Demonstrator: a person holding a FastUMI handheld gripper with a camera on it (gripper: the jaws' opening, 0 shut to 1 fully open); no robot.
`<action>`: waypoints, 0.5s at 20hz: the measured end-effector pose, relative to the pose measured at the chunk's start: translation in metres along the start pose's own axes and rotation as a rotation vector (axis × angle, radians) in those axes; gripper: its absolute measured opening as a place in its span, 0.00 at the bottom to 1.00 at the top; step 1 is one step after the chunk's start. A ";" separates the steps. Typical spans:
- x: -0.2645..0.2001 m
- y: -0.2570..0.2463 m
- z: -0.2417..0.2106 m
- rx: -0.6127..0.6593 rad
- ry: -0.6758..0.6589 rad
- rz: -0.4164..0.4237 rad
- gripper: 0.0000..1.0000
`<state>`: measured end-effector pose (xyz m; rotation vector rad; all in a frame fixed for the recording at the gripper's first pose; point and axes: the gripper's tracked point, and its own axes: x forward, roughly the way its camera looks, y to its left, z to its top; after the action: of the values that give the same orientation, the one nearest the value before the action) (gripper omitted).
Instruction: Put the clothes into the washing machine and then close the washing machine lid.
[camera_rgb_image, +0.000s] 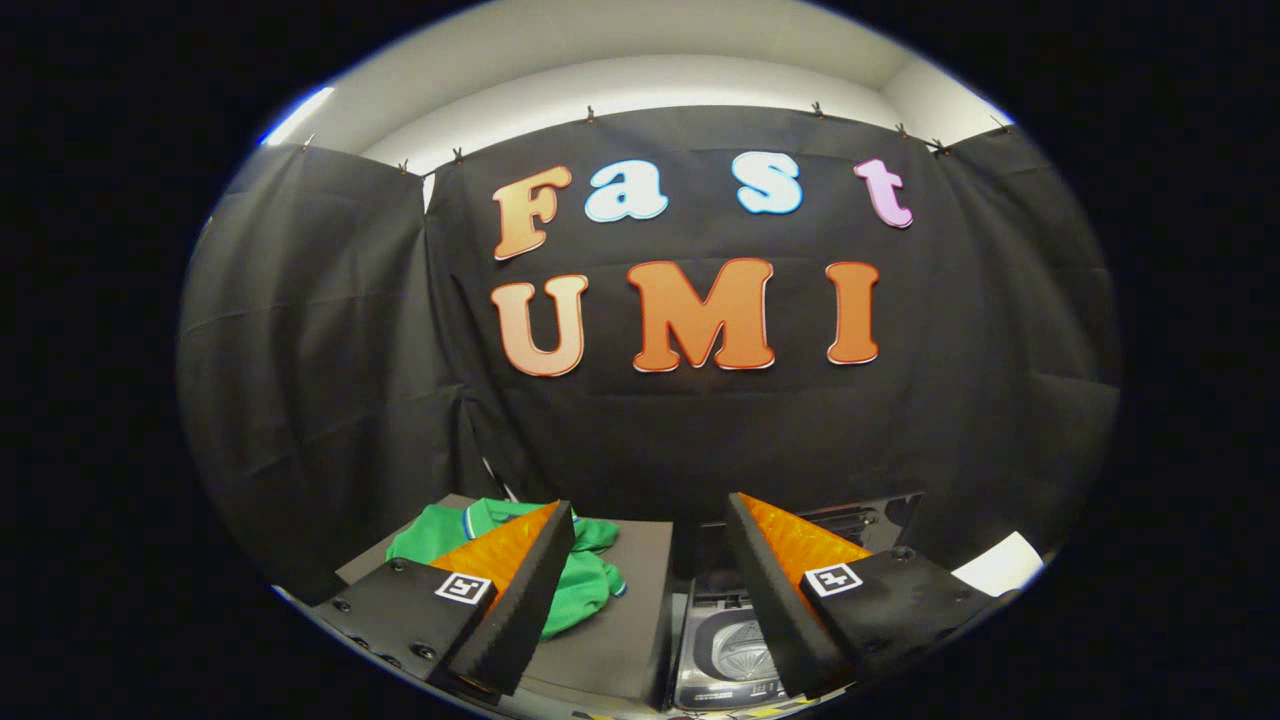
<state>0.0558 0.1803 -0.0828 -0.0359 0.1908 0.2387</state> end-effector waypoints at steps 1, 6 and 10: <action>0.005 0.011 -0.005 -0.003 0.013 0.019 0.98; 0.029 0.066 -0.034 -0.036 0.088 0.099 0.98; 0.052 0.102 -0.060 -0.089 0.138 0.133 0.98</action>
<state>0.0699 0.2877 -0.1525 -0.1286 0.3203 0.3778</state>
